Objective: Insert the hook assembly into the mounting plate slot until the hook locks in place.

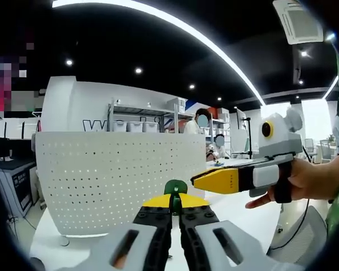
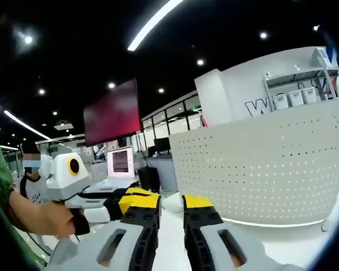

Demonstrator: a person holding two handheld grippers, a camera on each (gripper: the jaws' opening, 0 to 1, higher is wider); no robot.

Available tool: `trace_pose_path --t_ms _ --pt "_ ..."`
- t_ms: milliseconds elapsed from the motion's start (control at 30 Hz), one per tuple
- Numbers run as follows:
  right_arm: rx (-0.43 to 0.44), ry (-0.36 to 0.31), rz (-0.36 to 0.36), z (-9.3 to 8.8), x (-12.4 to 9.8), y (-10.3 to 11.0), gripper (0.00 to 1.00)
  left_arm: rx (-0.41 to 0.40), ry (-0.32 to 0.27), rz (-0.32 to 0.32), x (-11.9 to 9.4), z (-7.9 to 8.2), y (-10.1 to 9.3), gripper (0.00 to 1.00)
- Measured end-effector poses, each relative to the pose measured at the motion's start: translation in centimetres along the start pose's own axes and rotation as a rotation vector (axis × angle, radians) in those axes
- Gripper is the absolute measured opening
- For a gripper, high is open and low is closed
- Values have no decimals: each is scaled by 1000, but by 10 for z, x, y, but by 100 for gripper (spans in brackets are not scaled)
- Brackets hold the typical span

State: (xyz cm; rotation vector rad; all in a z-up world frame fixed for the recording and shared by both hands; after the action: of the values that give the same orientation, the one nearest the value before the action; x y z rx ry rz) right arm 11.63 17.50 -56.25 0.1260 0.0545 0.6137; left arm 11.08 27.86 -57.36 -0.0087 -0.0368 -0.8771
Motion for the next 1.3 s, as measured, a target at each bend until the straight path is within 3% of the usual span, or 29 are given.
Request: trace_pose_path --t_ms 200,367,733,967,1100,1300 --pt "4 27 0 -4 -1 -1 41 -2 1 10 0 -1 1 3" --pt "8 33 -2 -6 -2 -2 45 -5 5 17 -1 -2 2 3" --pt "12 40 5 -7 -4 -2 70 -8 9 26 -1 -2 6 3" --pt "9 54 5 -11 -6 -2 93 -12 17 36 1 -5 7 3" --pt "14 69 19 -14 -9 -2 100 -13 20 52 1 -5 10 3" --pt "-1 89 33 -17 -13 -2 100 -15 21 82 2 -6 17 3"
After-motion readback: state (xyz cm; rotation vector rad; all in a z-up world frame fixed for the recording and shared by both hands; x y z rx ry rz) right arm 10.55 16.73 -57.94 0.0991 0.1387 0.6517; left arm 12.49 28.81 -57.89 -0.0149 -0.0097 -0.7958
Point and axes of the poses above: the point that each gripper's makers call its tool centre point, and the gripper's own axes: x roughly forward along the fingers, y roughly to its left, z roughly out of its top, the point moved 5 cm from there along -x, roughly backward along the fingers, and after that the axes turned 12 degrees about -z, right-handed, at the moved point
